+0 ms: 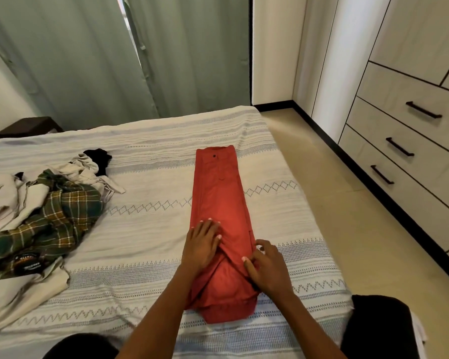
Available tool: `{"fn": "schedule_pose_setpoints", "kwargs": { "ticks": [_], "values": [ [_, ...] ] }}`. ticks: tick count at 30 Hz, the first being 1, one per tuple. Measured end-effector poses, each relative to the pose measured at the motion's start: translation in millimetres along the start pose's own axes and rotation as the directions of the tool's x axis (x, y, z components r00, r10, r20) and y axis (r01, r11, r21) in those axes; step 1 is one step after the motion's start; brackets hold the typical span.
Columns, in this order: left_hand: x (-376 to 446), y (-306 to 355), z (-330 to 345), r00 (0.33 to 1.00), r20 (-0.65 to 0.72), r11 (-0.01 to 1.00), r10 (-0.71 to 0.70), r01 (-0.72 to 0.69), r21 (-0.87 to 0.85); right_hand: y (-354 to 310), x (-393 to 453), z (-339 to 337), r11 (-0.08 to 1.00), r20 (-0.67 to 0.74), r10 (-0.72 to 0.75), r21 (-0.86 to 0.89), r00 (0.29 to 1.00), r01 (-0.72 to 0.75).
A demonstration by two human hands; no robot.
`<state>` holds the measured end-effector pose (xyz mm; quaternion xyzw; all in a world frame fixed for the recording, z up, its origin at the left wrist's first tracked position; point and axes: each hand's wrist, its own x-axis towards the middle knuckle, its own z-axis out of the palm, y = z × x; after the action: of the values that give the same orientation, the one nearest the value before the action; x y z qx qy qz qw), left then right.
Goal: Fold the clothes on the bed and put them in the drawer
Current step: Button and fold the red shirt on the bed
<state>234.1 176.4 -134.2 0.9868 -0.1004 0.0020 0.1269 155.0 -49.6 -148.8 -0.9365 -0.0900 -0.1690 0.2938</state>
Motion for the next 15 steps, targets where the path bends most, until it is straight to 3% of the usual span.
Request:
{"fn": "schedule_pose_setpoints", "kwargs": {
  "ticks": [4,7,11,15],
  "values": [
    [-12.5,-16.8,17.6,0.986,0.163,0.999,-0.021,0.014,0.041,-1.1,-7.6,5.1,0.988,0.188,-0.153,0.015,0.970,0.153],
    [-26.2,-25.4,19.2,0.984,0.179,0.999,-0.020,0.011,0.052,8.8,-29.5,11.7,0.973,0.180,-0.201,-0.077,0.963,0.217],
    [-39.1,-30.1,12.9,0.988,0.154,1.000,0.009,-0.011,0.008,10.8,-39.2,10.4,0.976,0.138,-0.178,-0.103,0.974,0.193],
    [-53.2,-33.2,3.8,0.984,0.178,1.000,0.013,-0.008,-0.031,9.6,-39.8,-5.4,0.994,0.173,-0.069,0.100,0.982,0.052]
  ]
}}
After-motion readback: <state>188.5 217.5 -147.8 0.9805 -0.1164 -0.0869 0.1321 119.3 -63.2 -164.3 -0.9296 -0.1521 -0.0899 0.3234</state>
